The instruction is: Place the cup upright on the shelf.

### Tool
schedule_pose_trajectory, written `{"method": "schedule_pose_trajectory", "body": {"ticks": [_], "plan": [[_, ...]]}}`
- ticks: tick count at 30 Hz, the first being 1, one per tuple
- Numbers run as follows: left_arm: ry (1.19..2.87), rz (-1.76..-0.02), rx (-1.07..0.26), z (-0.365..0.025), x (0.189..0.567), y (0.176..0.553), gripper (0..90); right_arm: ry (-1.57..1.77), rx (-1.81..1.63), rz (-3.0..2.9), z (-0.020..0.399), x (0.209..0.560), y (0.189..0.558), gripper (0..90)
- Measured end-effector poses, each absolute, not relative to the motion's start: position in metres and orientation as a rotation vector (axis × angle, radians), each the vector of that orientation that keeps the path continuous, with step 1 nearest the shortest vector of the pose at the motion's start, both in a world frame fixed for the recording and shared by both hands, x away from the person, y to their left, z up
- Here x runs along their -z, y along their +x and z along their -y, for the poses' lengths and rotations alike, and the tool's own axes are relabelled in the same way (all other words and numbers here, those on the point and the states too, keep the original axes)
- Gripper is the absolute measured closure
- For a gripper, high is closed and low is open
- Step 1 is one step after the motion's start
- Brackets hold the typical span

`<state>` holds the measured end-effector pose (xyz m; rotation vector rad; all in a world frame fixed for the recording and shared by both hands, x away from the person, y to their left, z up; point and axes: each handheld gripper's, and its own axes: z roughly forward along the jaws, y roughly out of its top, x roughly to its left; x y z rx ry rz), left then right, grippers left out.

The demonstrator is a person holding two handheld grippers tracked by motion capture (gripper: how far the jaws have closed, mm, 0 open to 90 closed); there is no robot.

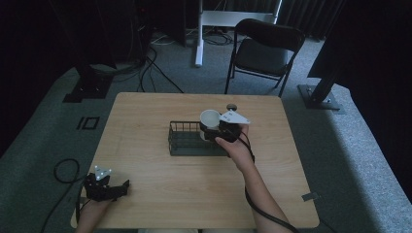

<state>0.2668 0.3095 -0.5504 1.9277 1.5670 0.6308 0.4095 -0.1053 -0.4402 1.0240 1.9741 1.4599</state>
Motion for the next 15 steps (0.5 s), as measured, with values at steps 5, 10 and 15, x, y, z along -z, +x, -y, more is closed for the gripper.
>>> {"method": "schedule_pose_trajectory", "body": {"ticks": [5, 10, 15], "plan": [[1.928, -1.567, -0.631, -0.31, 0.55, 0.267, 0.8, 1.052, -1.443, -1.977, 0.104, 0.45, 0.413, 20.0], [1.928, -1.567, -0.631, -0.31, 0.55, 0.267, 0.8, 1.058, -1.428, -1.979, 0.103, 0.454, 0.416, 20.0], [1.929, -1.567, -0.63, -0.31, 0.55, 0.267, 0.7, 1.069, -1.407, -1.987, 0.102, 0.459, 0.419, 20.0]]}}
